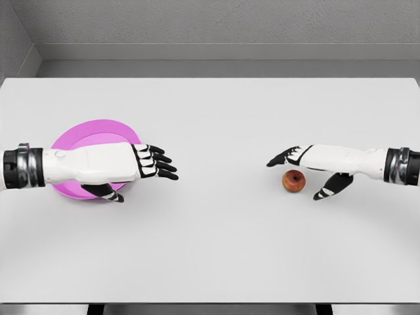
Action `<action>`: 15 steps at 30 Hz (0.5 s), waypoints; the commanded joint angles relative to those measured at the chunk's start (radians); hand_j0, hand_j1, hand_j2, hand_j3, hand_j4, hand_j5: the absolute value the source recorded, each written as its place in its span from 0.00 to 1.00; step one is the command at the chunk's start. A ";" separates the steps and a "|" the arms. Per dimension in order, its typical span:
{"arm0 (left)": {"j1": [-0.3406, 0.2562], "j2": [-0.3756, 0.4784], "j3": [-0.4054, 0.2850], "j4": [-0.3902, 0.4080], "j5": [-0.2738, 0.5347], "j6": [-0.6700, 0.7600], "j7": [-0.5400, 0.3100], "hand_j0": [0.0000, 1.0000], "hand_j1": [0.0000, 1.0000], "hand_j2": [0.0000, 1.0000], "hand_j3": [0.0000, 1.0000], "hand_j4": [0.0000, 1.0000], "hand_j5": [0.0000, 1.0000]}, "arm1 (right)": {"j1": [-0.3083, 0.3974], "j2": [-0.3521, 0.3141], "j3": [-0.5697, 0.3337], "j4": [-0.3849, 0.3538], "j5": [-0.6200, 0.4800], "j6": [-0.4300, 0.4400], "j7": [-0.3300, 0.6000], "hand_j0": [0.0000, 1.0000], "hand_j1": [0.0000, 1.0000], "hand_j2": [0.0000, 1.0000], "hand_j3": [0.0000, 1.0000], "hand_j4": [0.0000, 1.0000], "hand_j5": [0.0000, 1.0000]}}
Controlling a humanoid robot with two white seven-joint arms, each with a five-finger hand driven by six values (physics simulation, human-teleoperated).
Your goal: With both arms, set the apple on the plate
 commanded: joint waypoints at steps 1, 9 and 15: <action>0.000 -0.001 -0.001 0.000 0.001 0.002 0.000 1.00 1.00 1.00 1.00 1.00 1.00 | 0.000 0.001 0.000 0.009 -0.007 0.003 0.000 1.00 1.00 1.00 1.00 1.00 1.00; 0.000 -0.006 -0.009 0.002 -0.004 0.002 0.000 1.00 1.00 1.00 1.00 1.00 1.00 | 0.000 0.012 0.003 0.016 -0.007 0.002 0.000 1.00 1.00 1.00 1.00 1.00 1.00; -0.002 -0.007 -0.010 0.002 -0.004 0.002 0.000 1.00 1.00 1.00 1.00 1.00 1.00 | -0.002 0.021 0.006 0.049 0.022 -0.014 0.000 1.00 1.00 1.00 1.00 1.00 1.00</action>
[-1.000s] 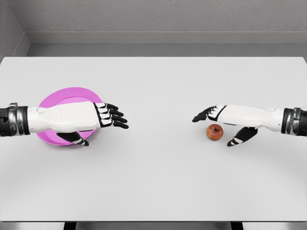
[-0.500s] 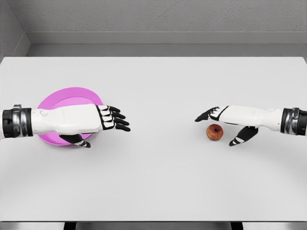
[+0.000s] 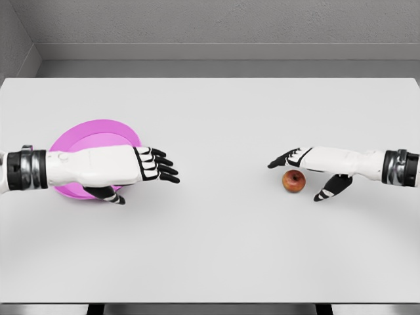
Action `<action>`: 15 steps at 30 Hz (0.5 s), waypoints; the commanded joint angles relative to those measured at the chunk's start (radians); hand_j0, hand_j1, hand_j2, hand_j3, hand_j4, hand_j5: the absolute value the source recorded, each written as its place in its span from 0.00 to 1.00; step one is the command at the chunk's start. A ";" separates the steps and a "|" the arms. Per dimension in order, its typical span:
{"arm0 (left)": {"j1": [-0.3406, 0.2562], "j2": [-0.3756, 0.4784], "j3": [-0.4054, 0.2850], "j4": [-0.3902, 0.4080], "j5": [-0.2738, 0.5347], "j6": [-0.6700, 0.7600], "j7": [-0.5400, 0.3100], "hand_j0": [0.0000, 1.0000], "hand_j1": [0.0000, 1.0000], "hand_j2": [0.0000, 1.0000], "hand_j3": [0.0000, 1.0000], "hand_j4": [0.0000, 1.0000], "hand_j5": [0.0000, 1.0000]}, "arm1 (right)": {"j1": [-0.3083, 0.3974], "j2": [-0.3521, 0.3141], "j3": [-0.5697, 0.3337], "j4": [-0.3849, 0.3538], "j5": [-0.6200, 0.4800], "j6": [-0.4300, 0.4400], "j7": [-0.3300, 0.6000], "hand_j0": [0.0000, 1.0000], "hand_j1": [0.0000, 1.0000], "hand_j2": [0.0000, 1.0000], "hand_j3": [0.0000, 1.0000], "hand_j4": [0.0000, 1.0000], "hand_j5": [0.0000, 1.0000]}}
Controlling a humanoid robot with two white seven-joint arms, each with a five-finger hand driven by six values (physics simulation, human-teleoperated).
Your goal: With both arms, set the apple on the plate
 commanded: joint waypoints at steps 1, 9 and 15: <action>-0.002 -0.002 0.000 0.000 0.007 0.002 0.000 1.00 1.00 1.00 1.00 1.00 1.00 | 0.000 0.001 0.000 0.005 -0.001 -0.003 0.000 1.00 1.00 1.00 1.00 1.00 1.00; -0.002 -0.006 -0.009 0.001 0.005 0.002 0.000 1.00 1.00 1.00 1.00 1.00 1.00 | -0.003 0.003 0.000 0.007 0.001 -0.001 0.000 1.00 1.00 1.00 1.00 1.00 1.00; -0.002 -0.006 -0.011 0.001 0.005 0.002 0.000 1.00 1.00 1.00 1.00 1.00 1.00 | -0.011 0.011 0.003 0.024 0.001 -0.001 0.000 1.00 1.00 1.00 1.00 1.00 1.00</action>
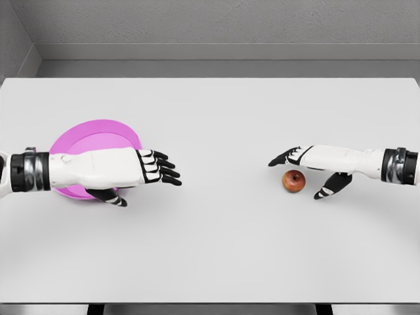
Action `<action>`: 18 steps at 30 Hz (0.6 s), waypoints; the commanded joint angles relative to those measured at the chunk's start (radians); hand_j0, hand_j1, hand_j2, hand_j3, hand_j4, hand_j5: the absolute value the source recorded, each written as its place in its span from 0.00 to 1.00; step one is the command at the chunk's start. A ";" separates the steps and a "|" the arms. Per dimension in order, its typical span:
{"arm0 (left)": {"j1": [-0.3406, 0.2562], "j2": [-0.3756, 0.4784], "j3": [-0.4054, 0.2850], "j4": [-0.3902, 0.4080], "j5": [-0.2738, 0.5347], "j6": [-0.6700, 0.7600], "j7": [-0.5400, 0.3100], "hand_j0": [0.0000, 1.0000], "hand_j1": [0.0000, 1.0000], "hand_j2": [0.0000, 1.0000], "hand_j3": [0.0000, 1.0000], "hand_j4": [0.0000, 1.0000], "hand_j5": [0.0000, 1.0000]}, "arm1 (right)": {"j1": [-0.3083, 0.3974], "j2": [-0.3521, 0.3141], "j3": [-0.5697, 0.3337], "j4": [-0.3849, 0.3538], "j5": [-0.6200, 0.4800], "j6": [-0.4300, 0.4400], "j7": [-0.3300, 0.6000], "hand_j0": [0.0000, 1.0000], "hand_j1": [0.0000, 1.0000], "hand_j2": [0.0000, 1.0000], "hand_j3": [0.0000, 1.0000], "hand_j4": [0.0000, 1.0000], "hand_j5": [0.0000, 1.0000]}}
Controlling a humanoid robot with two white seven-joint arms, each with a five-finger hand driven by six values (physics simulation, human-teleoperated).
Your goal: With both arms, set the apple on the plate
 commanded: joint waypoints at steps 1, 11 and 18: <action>-0.002 0.001 0.000 0.000 0.007 0.002 0.000 1.00 1.00 1.00 1.00 1.00 1.00 | 0.000 -0.001 0.000 0.003 -0.007 0.001 0.000 1.00 1.00 1.00 1.00 1.00 1.00; 0.000 -0.016 -0.001 0.000 -0.029 0.002 0.000 1.00 1.00 1.00 1.00 1.00 1.00 | -0.017 -0.006 0.020 0.015 -0.007 0.000 0.000 1.00 1.00 1.00 1.00 1.00 1.00; 0.000 -0.016 -0.001 0.000 -0.029 0.002 0.000 1.00 1.00 1.00 1.00 1.00 1.00 | -0.032 0.001 0.031 0.044 -0.007 0.000 0.000 1.00 1.00 1.00 1.00 1.00 1.00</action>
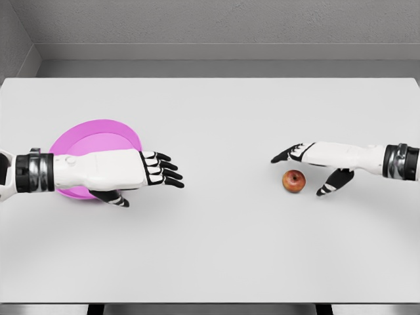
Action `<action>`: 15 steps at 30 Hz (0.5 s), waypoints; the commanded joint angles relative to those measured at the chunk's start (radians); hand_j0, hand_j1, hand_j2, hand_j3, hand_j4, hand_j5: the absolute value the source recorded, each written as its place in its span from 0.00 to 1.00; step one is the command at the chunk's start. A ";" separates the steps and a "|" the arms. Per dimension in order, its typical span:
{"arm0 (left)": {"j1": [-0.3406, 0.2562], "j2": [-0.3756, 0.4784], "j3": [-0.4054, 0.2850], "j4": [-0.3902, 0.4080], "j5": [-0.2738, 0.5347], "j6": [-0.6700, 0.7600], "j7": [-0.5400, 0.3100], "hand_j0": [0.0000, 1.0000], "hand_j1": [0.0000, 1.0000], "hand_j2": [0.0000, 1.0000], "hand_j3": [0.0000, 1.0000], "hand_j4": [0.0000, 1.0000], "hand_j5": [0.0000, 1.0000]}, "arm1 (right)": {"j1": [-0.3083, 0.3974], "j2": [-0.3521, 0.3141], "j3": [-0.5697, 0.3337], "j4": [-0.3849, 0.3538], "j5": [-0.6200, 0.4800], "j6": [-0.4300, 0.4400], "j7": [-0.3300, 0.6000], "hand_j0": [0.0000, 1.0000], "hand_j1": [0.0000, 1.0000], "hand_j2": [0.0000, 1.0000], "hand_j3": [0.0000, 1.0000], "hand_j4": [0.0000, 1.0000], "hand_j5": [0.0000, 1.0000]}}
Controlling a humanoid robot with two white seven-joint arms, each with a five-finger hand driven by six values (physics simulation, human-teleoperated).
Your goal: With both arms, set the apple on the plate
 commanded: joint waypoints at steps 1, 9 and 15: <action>0.000 0.000 0.000 0.000 0.005 0.002 0.000 1.00 1.00 1.00 1.00 1.00 1.00 | 0.000 0.002 0.004 0.015 -0.007 0.003 0.000 1.00 1.00 1.00 1.00 1.00 1.00; -0.002 0.000 0.000 0.000 -0.001 0.002 0.000 1.00 1.00 1.00 1.00 1.00 1.00 | -0.008 0.014 0.011 0.032 -0.007 -0.013 0.000 0.99 0.99 0.99 0.99 0.99 0.99; 0.000 0.000 0.000 0.000 -0.001 0.002 0.000 1.00 1.00 1.00 1.00 1.00 1.00 | -0.009 0.019 0.011 0.032 -0.007 -0.015 0.000 0.95 0.95 0.95 0.95 0.95 0.95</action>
